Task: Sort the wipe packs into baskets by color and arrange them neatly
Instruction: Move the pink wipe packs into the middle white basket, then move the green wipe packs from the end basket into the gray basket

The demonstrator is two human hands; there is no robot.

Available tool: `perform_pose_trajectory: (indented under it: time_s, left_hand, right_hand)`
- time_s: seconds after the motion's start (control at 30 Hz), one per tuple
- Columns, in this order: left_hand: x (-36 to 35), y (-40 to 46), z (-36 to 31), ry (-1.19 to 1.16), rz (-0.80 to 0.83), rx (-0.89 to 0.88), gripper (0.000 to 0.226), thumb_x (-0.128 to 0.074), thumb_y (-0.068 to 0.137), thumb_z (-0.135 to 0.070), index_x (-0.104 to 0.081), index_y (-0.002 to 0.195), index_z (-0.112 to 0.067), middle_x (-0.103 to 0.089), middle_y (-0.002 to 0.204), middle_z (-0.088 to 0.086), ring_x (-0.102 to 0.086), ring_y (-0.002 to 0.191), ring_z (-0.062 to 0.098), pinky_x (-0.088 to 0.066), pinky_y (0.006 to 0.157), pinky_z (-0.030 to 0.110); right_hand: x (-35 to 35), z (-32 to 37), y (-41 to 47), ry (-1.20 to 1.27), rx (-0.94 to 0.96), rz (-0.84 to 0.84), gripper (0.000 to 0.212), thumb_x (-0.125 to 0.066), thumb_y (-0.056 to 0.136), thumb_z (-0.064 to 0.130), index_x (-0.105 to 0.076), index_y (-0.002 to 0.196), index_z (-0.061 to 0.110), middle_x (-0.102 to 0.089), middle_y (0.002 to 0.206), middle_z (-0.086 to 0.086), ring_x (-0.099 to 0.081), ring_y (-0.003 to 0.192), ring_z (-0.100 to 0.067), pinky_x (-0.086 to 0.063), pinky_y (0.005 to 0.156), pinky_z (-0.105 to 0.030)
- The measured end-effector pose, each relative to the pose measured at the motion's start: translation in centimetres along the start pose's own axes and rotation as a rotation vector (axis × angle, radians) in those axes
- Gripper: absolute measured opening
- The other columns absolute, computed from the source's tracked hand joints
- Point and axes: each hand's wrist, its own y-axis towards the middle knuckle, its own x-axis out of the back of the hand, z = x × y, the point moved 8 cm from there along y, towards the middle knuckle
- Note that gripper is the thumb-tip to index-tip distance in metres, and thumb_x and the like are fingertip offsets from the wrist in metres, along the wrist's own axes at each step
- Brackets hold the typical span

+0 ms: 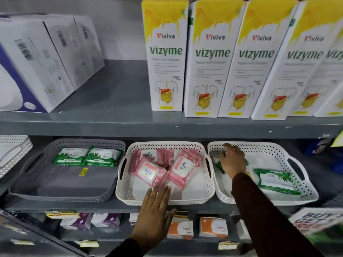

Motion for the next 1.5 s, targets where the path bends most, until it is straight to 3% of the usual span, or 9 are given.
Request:
perform_pose_trajectory:
  time_s: [0.17, 0.37, 0.53, 0.73, 0.93, 1.07, 1.2, 1.33, 1.5]
  left_hand:
    - [-0.1, 0.2, -0.5, -0.004, 0.01, 0.007, 0.061, -0.03, 0.1, -0.051, -0.029, 0.151, -0.016, -0.03, 0.156, 0.0, -0.025, 0.145, 0.023, -0.009, 0.117, 0.04]
    - [0.8, 0.1, -0.7, -0.064, -0.034, -0.028, 0.056, -0.034, 0.1, -0.043, -0.035, 0.148, -0.015, -0.041, 0.151, 0.001, -0.037, 0.136, 0.019, -0.014, 0.117, 0.041]
    - [0.7, 0.2, -0.8, -0.07, -0.026, -0.066, 0.057, -0.037, 0.1, -0.043, -0.034, 0.149, -0.015, -0.037, 0.153, 0.001, -0.034, 0.14, 0.019, -0.015, 0.118, 0.04]
    - [2.0, -0.8, 1.9, -0.098, -0.026, -0.087, 0.063, -0.037, 0.101, -0.042, -0.022, 0.152, -0.011, -0.019, 0.16, 0.005, -0.01, 0.149, 0.022, -0.012, 0.119, 0.042]
    - [6.4, -3.3, 12.1, -0.059, -0.121, 0.166, 0.065, -0.03, 0.1, -0.045, -0.017, 0.153, -0.009, -0.012, 0.161, 0.007, -0.003, 0.149, 0.024, -0.004, 0.12, 0.042]
    - [7.2, -5.4, 19.3, -0.03, -0.113, 0.339, 0.071, -0.019, 0.098, -0.053, -0.013, 0.153, -0.009, -0.01, 0.161, 0.008, -0.002, 0.149, 0.025, -0.004, 0.12, 0.043]
    - [6.7, -6.3, 20.7, 0.01, -0.068, 0.302, 0.07, -0.015, 0.099, -0.053, -0.027, 0.15, -0.007, -0.026, 0.157, 0.01, -0.015, 0.147, 0.028, -0.007, 0.12, 0.041]
    - [6.2, -6.0, 20.7, 0.023, -0.069, 0.315, 0.068, -0.019, 0.098, -0.052, -0.035, 0.147, -0.007, -0.034, 0.154, 0.011, -0.02, 0.145, 0.035, -0.012, 0.119, 0.048]
    - [6.1, -5.3, 19.4, 0.036, -0.07, 0.283, 0.065, -0.019, 0.099, -0.049, -0.036, 0.146, -0.009, -0.038, 0.152, 0.011, -0.021, 0.145, 0.034, -0.012, 0.118, 0.049]
  right_hand:
    - [-7.2, -6.1, 1.3, -0.252, 0.05, 0.456, 0.049, -0.032, 0.093, 0.054, -0.043, 0.139, 0.039, -0.023, 0.162, -0.013, -0.018, 0.148, -0.036, -0.023, 0.117, -0.056]
    - [-4.0, -4.0, -3.3, 0.008, 0.062, 0.215, 0.012, -0.061, 0.081, 0.012, -0.071, 0.082, 0.006, -0.069, 0.101, -0.016, -0.061, 0.095, -0.031, -0.051, 0.087, -0.043]
    - [-2.5, -5.7, -5.7, -0.006, -0.383, 0.198, 0.076, -0.079, 0.068, 0.03, -0.036, 0.129, 0.014, -0.057, 0.12, -0.018, -0.058, 0.109, -0.041, -0.052, 0.085, -0.046]
    - [2.0, -2.6, -6.5, 0.112, -0.296, -0.085, 0.067, -0.079, 0.072, 0.027, -0.033, 0.119, 0.016, -0.067, 0.101, -0.017, -0.065, 0.084, -0.037, -0.05, 0.065, -0.038]
    - [5.9, 4.8, -7.9, 0.306, -0.124, -0.4, 0.051, -0.068, 0.078, 0.007, -0.041, 0.12, 0.014, -0.07, 0.103, -0.013, -0.067, 0.09, -0.039, -0.052, 0.073, -0.043]
    - [1.4, 4.8, -4.6, 0.209, -0.244, -0.02, 0.057, -0.079, 0.07, 0.031, -0.055, 0.119, 0.013, -0.066, 0.114, -0.018, -0.065, 0.102, -0.04, -0.052, 0.087, -0.045]
    - [-1.6, 2.3, -4.1, 0.215, -0.308, 0.178, 0.042, -0.073, 0.075, 0.047, -0.069, 0.08, 0.005, -0.07, 0.089, -0.024, -0.068, 0.091, -0.041, -0.051, 0.083, -0.042]
    - [-1.0, -0.8, -3.4, 0.137, -0.433, -0.039, 0.037, -0.054, 0.089, 0.032, -0.067, 0.112, 0.005, -0.065, 0.118, -0.028, -0.06, 0.11, -0.046, -0.05, 0.092, -0.047]
    - [-3.2, -4.2, -2.7, -0.014, -0.486, 0.238, 0.059, -0.068, 0.072, 0.021, -0.043, 0.125, 0.024, -0.061, 0.121, -0.018, -0.052, 0.117, -0.042, -0.046, 0.096, -0.049]
